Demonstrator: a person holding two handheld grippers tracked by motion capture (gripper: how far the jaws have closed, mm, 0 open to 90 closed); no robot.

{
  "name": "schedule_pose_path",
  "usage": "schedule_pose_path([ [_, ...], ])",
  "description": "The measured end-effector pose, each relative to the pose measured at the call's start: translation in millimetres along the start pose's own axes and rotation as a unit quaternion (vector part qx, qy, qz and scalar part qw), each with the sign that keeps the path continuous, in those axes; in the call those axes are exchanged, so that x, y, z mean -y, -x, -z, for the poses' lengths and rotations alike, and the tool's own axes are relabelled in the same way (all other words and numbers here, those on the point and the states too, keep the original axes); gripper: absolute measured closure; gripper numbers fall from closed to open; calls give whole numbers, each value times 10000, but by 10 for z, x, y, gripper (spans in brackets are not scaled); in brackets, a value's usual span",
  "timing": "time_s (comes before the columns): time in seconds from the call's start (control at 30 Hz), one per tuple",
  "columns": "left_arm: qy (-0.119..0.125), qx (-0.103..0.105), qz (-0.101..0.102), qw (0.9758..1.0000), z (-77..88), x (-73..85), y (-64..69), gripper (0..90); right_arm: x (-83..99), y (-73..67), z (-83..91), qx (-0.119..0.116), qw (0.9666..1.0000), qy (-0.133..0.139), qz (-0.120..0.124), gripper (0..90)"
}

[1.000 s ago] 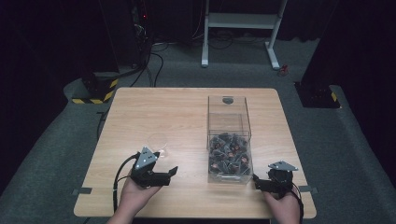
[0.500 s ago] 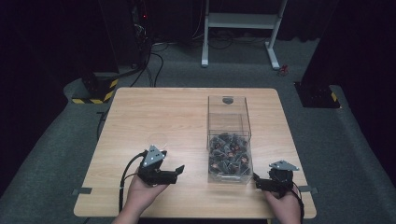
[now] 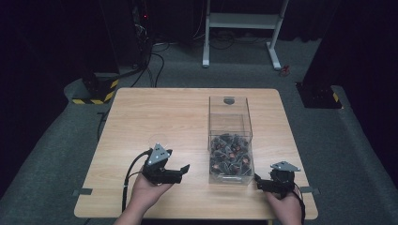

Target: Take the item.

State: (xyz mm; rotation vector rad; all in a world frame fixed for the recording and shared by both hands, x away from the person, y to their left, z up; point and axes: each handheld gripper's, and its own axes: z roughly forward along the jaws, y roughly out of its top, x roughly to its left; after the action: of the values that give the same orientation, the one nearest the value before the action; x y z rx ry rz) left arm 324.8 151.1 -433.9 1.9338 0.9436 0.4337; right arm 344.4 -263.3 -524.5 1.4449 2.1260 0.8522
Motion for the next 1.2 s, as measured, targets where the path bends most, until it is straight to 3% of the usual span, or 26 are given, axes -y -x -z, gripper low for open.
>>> schedule_pose_path([
  [0.27, 85, 67, -22, 9999, -6, -57, 71, 141, 1, 0, 1, -4, 10000, -1, -6, 74],
  [0.57, 81, 125, -120, 9998, -36, -122, 112, 141, 1, -2, 1, -3, 10000, -4, -17, 74],
  [1.2, 37, 297, -134, 9995, -178, -231, 210, 144, 1, -2, 1, -4, 10000, -3, -18, 74],
])
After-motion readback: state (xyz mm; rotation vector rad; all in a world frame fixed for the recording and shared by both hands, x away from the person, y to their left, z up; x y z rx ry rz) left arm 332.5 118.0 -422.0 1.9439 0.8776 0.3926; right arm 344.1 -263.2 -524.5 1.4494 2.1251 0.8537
